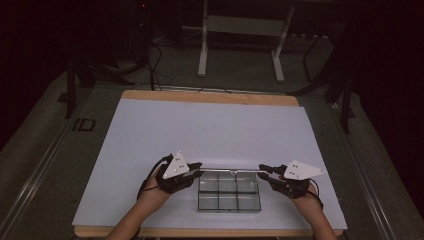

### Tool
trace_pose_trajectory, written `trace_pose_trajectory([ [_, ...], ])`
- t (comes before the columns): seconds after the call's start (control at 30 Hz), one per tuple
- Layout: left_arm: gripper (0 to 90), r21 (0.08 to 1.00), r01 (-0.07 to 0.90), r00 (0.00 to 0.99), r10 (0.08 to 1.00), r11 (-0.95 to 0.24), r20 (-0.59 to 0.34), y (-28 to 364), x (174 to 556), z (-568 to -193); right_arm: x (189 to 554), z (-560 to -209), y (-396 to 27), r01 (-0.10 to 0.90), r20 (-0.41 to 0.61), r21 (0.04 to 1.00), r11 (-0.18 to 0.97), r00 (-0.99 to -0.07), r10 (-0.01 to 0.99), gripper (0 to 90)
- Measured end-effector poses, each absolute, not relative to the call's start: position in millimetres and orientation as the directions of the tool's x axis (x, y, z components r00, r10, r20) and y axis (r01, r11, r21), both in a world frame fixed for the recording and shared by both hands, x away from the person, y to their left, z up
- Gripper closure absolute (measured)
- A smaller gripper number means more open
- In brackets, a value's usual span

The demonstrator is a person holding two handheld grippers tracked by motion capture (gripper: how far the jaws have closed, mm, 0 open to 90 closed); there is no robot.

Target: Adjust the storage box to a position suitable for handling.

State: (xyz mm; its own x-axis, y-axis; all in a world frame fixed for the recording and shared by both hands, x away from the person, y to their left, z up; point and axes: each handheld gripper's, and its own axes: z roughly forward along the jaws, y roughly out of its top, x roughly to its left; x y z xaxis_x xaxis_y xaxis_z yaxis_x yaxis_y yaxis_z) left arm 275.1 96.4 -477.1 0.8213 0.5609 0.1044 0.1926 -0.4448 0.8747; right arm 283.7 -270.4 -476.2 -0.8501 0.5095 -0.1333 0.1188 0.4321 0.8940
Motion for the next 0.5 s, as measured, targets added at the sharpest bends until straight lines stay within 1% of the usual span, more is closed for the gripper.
trace_pose_trajectory([
  [0.13,75.2,0.884,0.193,0.812,0.574,-0.427,0.100,94.8,277.9,-477.4,285.1,-475.8,-268.3,0.109,-0.149,0.895,0.432,-0.840,0.521,75.6],
  [0.27,76.9,0.897,0.199,0.792,0.604,-0.394,0.089,93.3,283.0,-478.8,289.7,-476.3,-267.2,0.123,-0.138,0.906,0.406,-0.819,0.556,78.5],
  [0.4,77.6,0.901,0.205,0.784,0.616,-0.381,0.082,93.1,286.5,-479.2,293.8,-476.9,-266.9,0.136,-0.120,0.913,0.386,-0.813,0.570,79.5],
  [0.5,77.9,0.909,0.219,0.775,0.630,-0.354,0.059,93.1,291.3,-480.7,298.8,-478.3,-265.3,0.151,-0.105,0.917,0.369,-0.802,0.589,79.7],
])
